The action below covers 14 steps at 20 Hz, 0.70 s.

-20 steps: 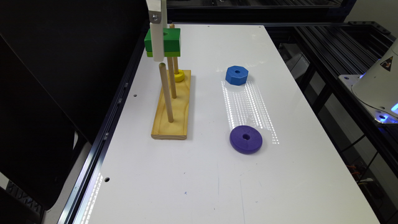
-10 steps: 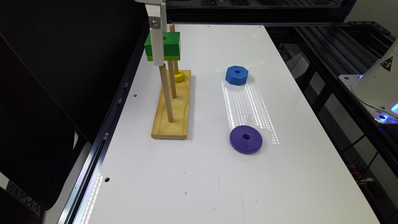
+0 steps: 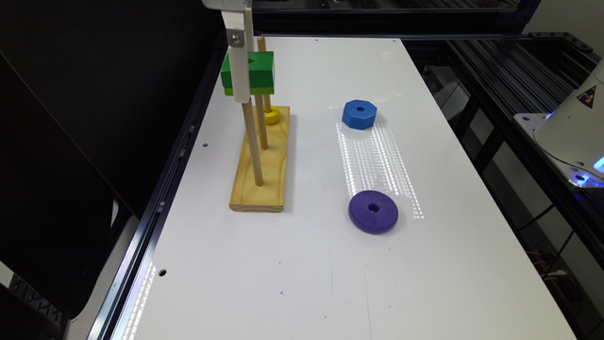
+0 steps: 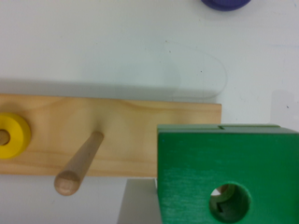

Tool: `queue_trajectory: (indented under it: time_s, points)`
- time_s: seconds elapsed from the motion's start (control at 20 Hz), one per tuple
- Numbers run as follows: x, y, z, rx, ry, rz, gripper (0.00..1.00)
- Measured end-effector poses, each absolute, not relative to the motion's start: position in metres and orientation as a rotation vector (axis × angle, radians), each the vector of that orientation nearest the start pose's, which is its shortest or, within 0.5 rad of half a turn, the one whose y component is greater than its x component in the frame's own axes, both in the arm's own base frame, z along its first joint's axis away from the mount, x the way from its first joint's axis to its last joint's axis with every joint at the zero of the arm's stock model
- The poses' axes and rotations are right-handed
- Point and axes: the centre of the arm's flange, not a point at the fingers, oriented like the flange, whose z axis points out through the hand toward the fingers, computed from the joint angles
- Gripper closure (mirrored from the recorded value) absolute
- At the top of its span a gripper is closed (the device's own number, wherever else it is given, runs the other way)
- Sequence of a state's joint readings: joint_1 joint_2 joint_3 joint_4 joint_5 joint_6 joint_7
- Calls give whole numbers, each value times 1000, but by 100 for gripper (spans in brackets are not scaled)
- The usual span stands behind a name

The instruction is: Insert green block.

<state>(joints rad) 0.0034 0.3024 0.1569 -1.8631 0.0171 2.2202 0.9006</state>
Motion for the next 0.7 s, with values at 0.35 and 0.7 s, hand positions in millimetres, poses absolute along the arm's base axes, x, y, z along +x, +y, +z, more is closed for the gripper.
queue_trajectory:
  time_s: [0.35,0.7]
  points:
    - [624,96,359,-2844,1133,-26,100]
    - [624,96,359,-2844,1133,-27,100]
